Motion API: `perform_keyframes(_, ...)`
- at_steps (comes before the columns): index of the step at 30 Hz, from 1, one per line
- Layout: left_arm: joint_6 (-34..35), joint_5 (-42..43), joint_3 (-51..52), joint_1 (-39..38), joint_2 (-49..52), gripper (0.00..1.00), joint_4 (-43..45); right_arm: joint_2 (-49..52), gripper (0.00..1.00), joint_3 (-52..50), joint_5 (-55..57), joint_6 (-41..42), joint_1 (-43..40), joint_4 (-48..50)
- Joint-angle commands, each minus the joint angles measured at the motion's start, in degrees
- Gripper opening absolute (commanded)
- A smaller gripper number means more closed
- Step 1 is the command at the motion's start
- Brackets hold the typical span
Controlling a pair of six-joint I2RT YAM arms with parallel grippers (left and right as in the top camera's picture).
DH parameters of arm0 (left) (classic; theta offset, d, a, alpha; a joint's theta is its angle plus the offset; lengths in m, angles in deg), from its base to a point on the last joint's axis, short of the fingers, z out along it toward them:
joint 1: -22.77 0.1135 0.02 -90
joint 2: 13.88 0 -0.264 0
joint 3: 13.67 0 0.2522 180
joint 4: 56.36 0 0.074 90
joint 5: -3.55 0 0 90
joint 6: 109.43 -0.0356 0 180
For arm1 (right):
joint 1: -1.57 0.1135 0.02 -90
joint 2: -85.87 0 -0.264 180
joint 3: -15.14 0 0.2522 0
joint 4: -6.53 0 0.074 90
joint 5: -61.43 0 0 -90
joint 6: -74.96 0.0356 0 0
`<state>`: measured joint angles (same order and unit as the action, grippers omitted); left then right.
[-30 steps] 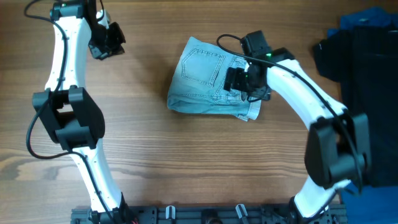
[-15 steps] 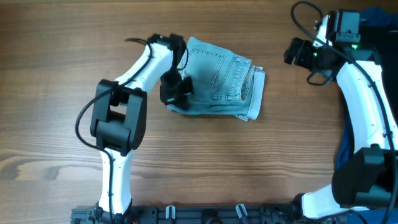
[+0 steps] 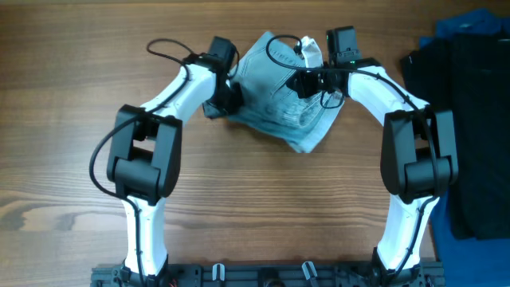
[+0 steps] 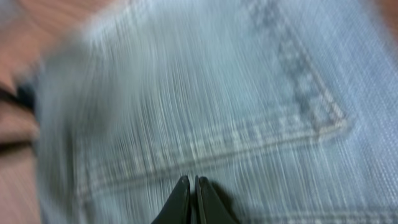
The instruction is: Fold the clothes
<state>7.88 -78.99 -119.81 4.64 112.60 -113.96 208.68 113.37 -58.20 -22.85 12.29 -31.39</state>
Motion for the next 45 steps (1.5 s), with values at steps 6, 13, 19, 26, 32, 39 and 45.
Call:
perform_keyframes(6, -7.6, -2.9, 1.4, 10.6, 3.8, 0.04, 37.6, 0.9, 0.05, -1.0, 3.7, 29.6, 3.0, -19.5)
perform_keyframes(13, -8.9, 4.3, -10.2, 14.0, -2.6, 0.04, 10.9, -2.2, 0.07, 4.8, -7.2, 30.0, 12.8, -8.6)
perform_keyframes(19, -2.8, 5.7, -9.7, 13.8, -7.9, 0.04, -20.6, -3.1, 0.07, 11.5, 23.7, 15.2, 9.9, -8.0)
perform_keyframes(26, -2.4, 12.9, 8.1, 9.2, -7.6, 0.04, -13.2, 6.6, 0.05, 11.4, 31.0, 11.8, 6.8, -5.8)
perform_keyframes(32, -1.3, 9.2, 14.2, 7.3, -7.6, 0.05, -1.9, 10.5, 0.04, 11.4, 30.2, 15.0, 6.4, -17.3)
perform_keyframes(39, -4.7, -4.6, 14.2, 7.5, -2.3, 0.04, 24.2, 10.5, 0.04, 9.3, 6.0, 23.4, 7.0, -33.2)
perform_keyframes(45, -9.1, -7.8, 13.8, 11.2, 4.5, 0.08, 45.2, 10.5, 0.04, 8.9, -13.0, 26.9, 11.0, -31.3)
